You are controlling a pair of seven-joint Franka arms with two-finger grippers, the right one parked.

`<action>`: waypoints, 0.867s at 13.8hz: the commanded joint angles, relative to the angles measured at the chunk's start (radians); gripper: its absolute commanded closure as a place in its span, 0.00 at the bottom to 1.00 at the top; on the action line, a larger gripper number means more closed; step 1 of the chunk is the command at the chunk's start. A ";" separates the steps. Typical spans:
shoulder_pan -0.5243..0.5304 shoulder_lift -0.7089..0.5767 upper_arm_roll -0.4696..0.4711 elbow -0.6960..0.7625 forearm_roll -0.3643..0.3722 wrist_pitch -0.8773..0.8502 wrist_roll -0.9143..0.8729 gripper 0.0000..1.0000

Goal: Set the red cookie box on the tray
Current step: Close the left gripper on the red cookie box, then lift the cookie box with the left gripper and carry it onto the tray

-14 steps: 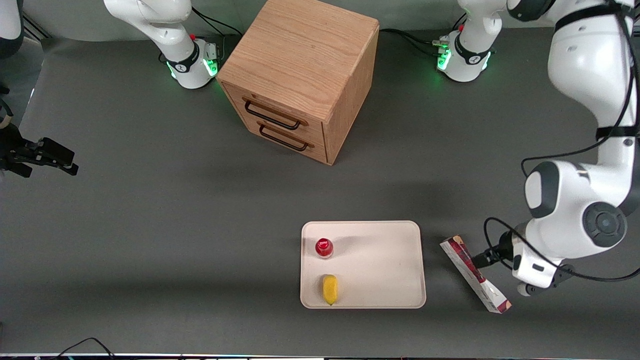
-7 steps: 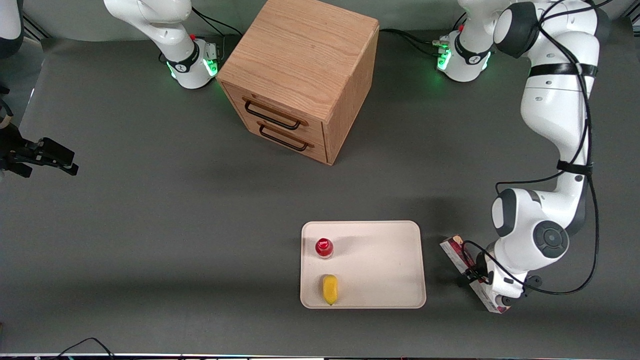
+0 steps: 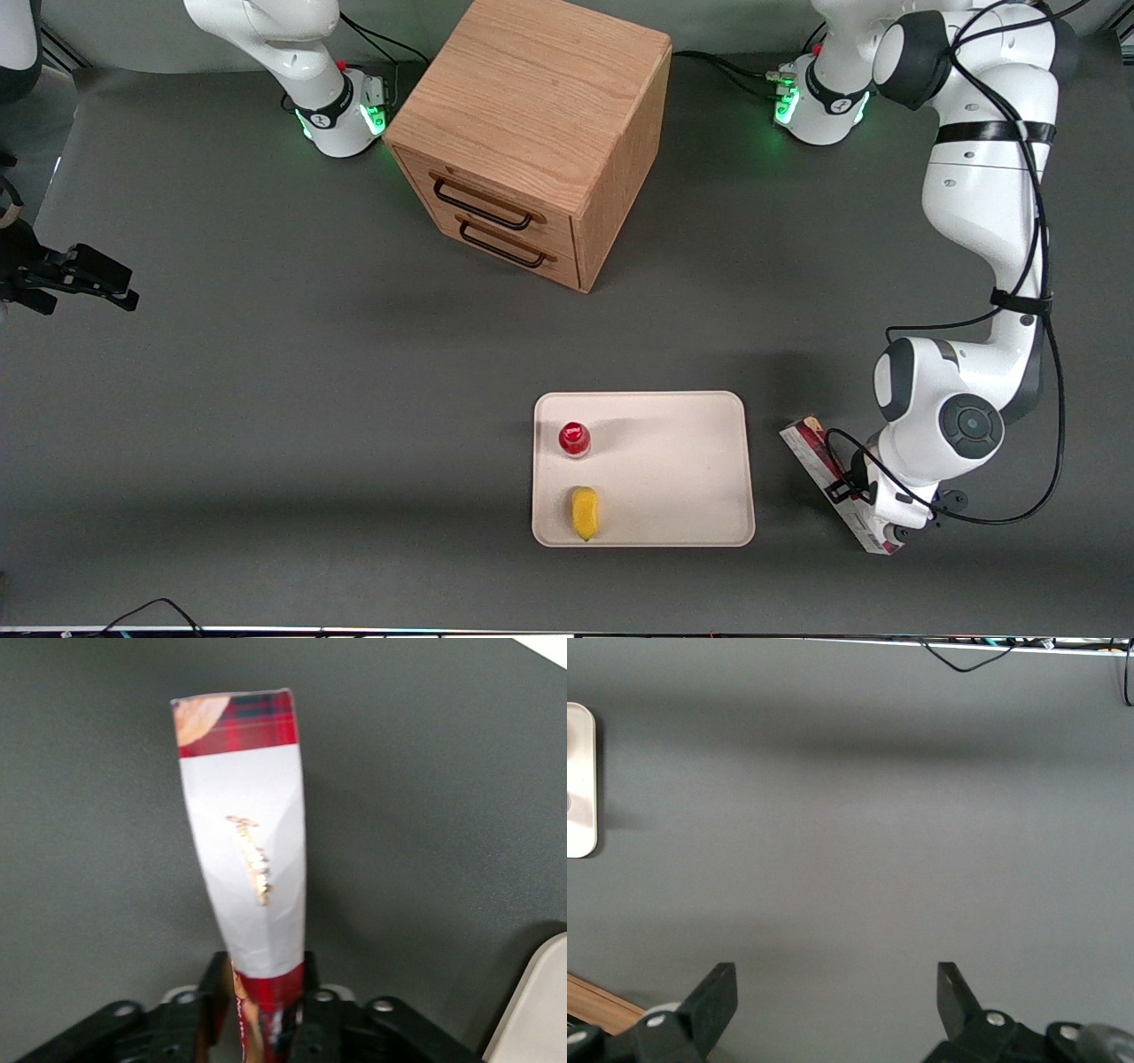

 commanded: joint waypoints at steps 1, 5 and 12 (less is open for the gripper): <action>-0.013 0.002 0.013 0.024 0.017 -0.001 -0.009 1.00; -0.002 -0.097 0.004 0.038 0.013 -0.107 0.184 1.00; -0.038 -0.148 -0.162 0.253 0.040 -0.399 0.279 1.00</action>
